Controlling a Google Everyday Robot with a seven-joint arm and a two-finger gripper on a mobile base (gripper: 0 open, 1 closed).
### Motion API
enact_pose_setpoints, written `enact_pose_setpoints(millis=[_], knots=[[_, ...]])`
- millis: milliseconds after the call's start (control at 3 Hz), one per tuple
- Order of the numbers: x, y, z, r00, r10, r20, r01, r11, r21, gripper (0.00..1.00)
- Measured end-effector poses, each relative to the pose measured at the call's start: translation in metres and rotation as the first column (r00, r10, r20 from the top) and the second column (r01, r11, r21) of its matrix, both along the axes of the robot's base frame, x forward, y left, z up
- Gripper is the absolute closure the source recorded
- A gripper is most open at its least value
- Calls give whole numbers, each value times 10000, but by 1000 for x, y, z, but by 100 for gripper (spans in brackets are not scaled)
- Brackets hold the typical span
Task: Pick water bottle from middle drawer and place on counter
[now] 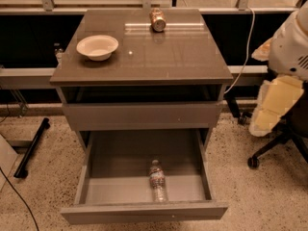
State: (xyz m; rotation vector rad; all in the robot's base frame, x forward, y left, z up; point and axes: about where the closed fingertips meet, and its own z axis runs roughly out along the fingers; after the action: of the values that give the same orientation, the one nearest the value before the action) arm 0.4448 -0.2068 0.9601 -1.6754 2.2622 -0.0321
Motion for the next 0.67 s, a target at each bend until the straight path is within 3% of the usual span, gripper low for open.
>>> enact_pose_setpoints(millis=[333,667], knots=[[14,19,-41,9952,-719,-667,769,9940,773,0],[25,32,-75,9810,-1582,-1121,1689,9812,938,0]])
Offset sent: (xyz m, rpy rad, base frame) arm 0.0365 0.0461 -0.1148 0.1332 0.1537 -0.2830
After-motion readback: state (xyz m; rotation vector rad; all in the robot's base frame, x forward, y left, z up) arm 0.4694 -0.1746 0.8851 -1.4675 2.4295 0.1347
